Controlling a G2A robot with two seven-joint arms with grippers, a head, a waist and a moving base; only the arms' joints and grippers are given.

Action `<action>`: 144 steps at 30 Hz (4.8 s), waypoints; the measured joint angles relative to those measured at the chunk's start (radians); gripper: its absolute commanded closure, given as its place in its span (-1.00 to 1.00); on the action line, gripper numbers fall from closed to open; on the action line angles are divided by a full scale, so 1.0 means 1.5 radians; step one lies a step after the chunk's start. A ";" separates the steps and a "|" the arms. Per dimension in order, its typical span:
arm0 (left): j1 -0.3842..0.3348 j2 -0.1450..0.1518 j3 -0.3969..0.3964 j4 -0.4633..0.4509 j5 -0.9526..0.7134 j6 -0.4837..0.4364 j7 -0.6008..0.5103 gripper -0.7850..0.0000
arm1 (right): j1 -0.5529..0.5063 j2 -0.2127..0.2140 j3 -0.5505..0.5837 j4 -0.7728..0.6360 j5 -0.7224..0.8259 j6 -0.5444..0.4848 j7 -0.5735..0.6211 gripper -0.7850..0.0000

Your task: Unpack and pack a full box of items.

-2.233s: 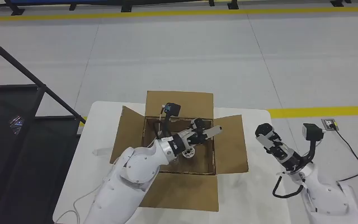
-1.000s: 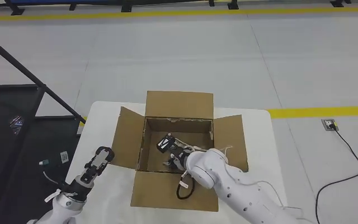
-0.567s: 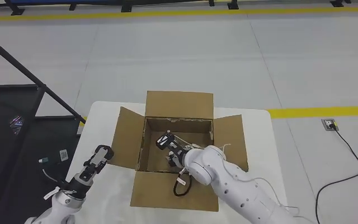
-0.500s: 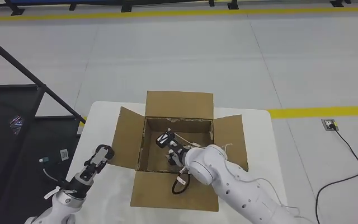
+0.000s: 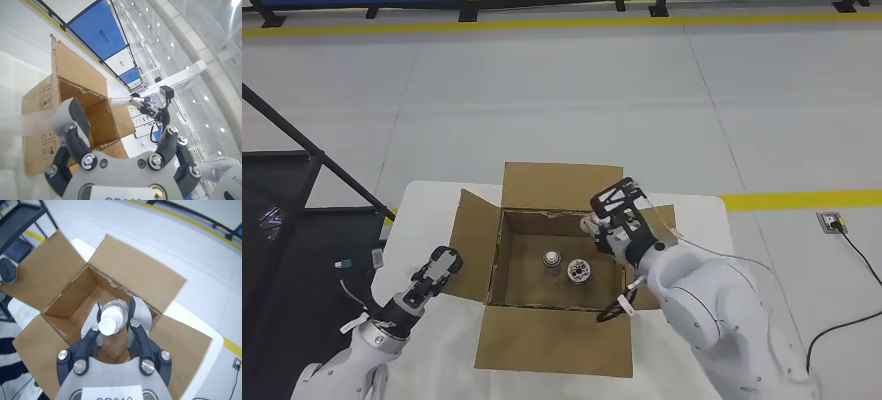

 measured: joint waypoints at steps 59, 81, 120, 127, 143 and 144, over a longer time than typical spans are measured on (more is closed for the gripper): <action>0.008 0.002 0.000 0.008 0.012 -0.001 0.026 -1.00 | -0.042 0.003 0.023 0.056 0.044 -0.073 -0.154 -1.00; 0.091 0.002 -0.044 0.008 -0.031 -0.057 0.094 -1.00 | 0.242 -0.126 -0.345 0.580 0.132 -0.040 -0.113 -0.46; 0.091 0.002 -0.044 0.008 -0.031 -0.057 0.094 -1.00 | -0.257 -0.033 0.153 -0.196 -0.229 0.131 -0.057 1.00; 0.091 0.002 -0.044 0.008 -0.031 -0.057 0.094 -1.00 | -0.348 -0.031 0.278 -0.146 -0.133 0.140 -0.081 1.00; 0.091 0.002 -0.044 0.008 -0.031 -0.057 0.094 -1.00 | -0.265 -0.026 0.313 0.138 -0.110 0.108 -0.067 1.00; 0.091 0.002 -0.044 0.008 -0.031 -0.057 0.094 -1.00 | -0.259 -0.026 0.311 0.152 -0.109 0.107 -0.069 1.00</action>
